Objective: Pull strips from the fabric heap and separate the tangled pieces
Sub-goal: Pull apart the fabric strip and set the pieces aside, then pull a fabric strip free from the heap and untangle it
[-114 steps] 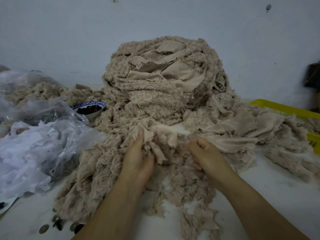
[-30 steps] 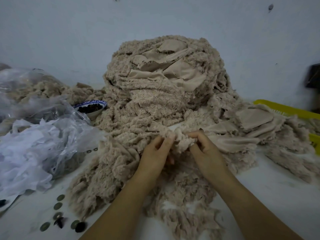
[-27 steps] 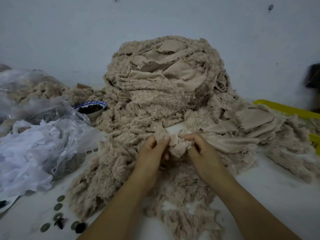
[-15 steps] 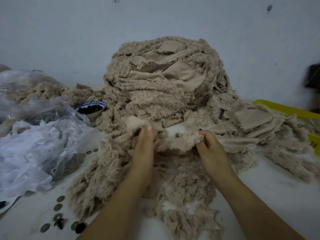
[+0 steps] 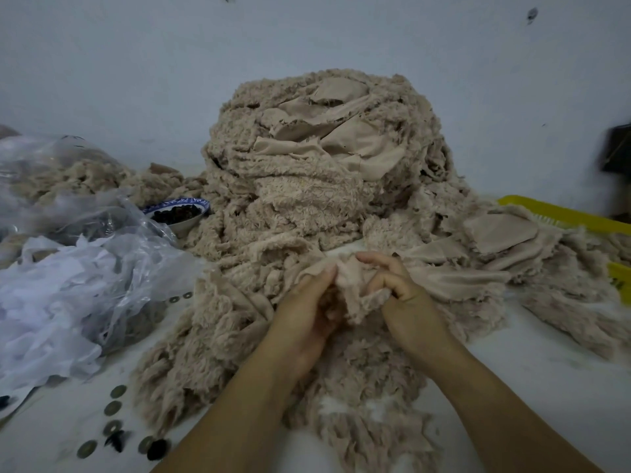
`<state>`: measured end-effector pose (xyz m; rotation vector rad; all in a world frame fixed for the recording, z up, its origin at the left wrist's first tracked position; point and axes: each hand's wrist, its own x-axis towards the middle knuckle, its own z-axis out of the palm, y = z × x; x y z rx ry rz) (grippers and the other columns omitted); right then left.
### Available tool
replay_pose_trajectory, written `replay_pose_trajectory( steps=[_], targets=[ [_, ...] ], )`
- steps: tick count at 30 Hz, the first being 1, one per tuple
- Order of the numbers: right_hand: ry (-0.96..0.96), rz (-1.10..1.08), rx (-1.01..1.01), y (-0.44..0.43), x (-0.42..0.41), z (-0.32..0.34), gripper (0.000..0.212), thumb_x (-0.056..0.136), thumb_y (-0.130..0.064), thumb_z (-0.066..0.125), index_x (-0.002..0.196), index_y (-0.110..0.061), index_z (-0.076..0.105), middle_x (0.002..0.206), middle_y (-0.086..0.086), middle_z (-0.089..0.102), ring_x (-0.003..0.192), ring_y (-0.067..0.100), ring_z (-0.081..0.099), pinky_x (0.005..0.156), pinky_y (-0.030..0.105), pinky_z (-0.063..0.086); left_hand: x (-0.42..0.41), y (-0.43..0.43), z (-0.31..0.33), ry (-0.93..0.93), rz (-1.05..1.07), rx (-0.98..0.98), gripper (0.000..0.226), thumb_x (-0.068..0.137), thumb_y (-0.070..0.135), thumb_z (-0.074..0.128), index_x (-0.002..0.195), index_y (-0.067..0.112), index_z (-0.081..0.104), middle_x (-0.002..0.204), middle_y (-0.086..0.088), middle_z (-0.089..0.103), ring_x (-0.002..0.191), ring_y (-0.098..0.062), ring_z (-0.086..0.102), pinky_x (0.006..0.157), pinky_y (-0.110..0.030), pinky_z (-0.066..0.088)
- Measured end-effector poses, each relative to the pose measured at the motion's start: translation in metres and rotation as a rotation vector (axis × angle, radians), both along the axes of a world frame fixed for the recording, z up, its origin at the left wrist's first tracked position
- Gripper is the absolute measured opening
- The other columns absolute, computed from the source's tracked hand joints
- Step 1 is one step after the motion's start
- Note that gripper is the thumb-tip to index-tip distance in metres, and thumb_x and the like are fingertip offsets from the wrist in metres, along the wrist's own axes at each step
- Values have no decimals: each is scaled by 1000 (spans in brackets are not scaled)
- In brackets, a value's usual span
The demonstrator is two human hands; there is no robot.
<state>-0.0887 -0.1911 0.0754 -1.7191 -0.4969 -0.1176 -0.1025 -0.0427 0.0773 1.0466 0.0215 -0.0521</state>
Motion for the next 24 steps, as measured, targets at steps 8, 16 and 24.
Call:
replay_pose_trajectory(
  steps=[8,16,24],
  targets=[
    [-16,-184,-97,-4,9,-7,42,97,-5,48,68,-28,68,121,-27,45,112,-25,39,85,1,36,-1,15,9,75,-48,-506,21,83,19,67,87,3,79,89,-12,74,69,-15,71,48,-16,54],
    [137,-13,-71,7,-6,-6,44,74,-90,39,101,-65,63,108,-39,64,101,-20,57,81,8,44,-3,8,10,30,-107,-591,28,85,6,67,111,-6,70,117,-24,69,106,-29,71,78,-30,62],
    [92,-107,-47,11,-5,-5,40,80,-70,46,84,-42,74,80,-20,73,74,-6,66,63,8,45,-2,7,5,45,-99,-380,19,88,22,66,81,8,77,85,-6,71,67,-10,67,56,-18,55]
  ],
)
